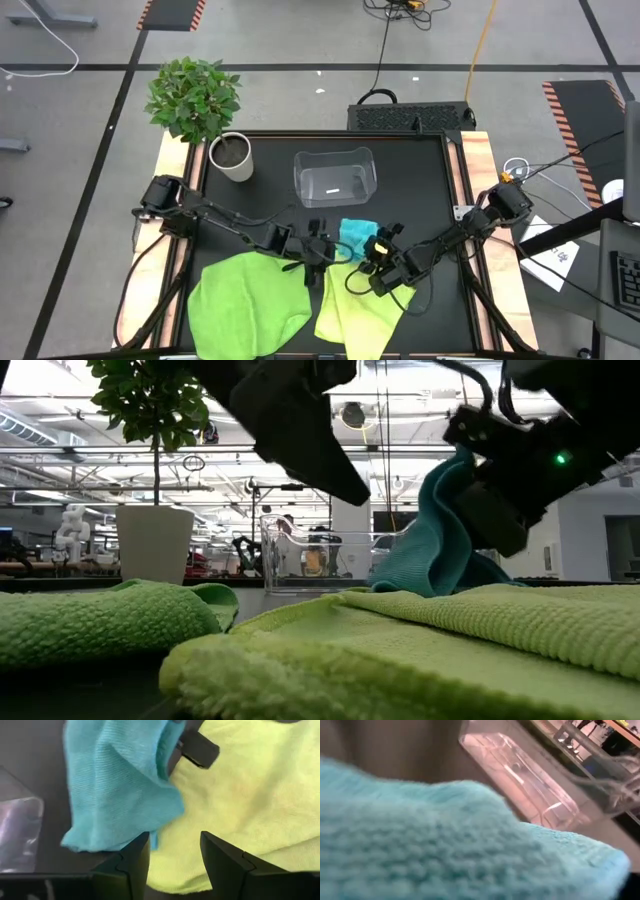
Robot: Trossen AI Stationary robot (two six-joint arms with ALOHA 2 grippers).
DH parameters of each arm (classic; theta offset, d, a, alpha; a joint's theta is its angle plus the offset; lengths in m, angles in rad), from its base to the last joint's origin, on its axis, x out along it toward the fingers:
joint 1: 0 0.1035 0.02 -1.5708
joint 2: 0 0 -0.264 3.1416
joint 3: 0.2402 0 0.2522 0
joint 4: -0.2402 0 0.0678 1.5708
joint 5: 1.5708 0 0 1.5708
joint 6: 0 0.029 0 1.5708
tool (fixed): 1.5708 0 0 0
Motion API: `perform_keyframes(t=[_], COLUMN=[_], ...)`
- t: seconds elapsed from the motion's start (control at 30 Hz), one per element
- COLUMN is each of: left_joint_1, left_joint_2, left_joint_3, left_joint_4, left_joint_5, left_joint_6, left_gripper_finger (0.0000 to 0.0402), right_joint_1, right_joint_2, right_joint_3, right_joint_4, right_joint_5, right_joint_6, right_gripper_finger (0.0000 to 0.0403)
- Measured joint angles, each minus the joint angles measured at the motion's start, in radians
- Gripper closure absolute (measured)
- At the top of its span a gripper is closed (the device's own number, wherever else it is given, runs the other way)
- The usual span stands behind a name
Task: Fold microfiber towels
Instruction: Fold the blue towel
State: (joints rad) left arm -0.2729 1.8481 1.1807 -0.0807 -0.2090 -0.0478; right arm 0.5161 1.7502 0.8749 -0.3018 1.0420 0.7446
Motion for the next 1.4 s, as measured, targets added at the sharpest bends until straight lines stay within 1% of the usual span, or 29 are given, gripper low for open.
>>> perform_keyframes(t=[0.2, 0.3, 0.43, 0.53, 0.67, 0.83, 0.93, 1.03, 1.13, 1.23, 1.4], left_joint_1=[0.026, 0.044, 0.065, 0.073, 0.079, 0.079, 0.079, 0.079, 0.079, 0.087, 0.095], left_joint_2=[0.000, 0.000, 0.000, 0.000, 0.000, 0.000, 0.000, 0.000, 0.000, 0.000, 0.000], left_joint_3=[-0.113, -0.139, -0.158, -0.163, -0.163, -0.163, -0.163, -0.163, -0.163, -0.163, -0.163], left_joint_4=[0.194, 0.203, 0.208, 0.205, 0.207, 0.259, 0.300, 0.318, 0.318, 0.318, 0.316], left_joint_5=[-0.007, -0.018, 0.002, 0.024, 0.025, 0.036, 0.049, 0.024, -0.032, -0.067, -0.068], left_joint_6=[-0.032, -0.052, -0.061, -0.062, -0.059, -0.039, -0.037, -0.036, -0.018, 0.000, 0.054], left_gripper_finger=[0.0224, 0.0224, 0.0224, 0.0224, 0.0224, 0.0224, 0.0224, 0.0224, 0.0224, 0.0224, 0.0224], right_joint_1=[-0.031, -0.054, -0.088, -0.116, -0.152, -0.194, -0.204, -0.206, -0.203, -0.200, -0.198], right_joint_2=[-0.058, -0.085, -0.106, -0.108, -0.108, -0.108, -0.108, -0.108, -0.108, -0.108, -0.108], right_joint_3=[0.000, 0.000, 0.000, 0.000, 0.000, 0.000, 0.000, 0.000, 0.000, 0.000, 0.000], right_joint_4=[0.068, 0.099, 0.112, 0.111, 0.120, 0.218, 0.278, 0.314, 0.332, 0.338, 0.337], right_joint_5=[-0.004, -0.037, -0.096, -0.104, -0.122, -0.198, -0.209, -0.210, -0.214, -0.268, -0.382], right_joint_6=[-0.118, -0.172, -0.208, -0.216, -0.242, -0.320, -0.360, -0.389, -0.410, -0.429, -0.493], right_gripper_finger=[0.0236, 0.0236, 0.0236, 0.0236, 0.0236, 0.0236, 0.0236, 0.0236, 0.0236, 0.0236, 0.0236])
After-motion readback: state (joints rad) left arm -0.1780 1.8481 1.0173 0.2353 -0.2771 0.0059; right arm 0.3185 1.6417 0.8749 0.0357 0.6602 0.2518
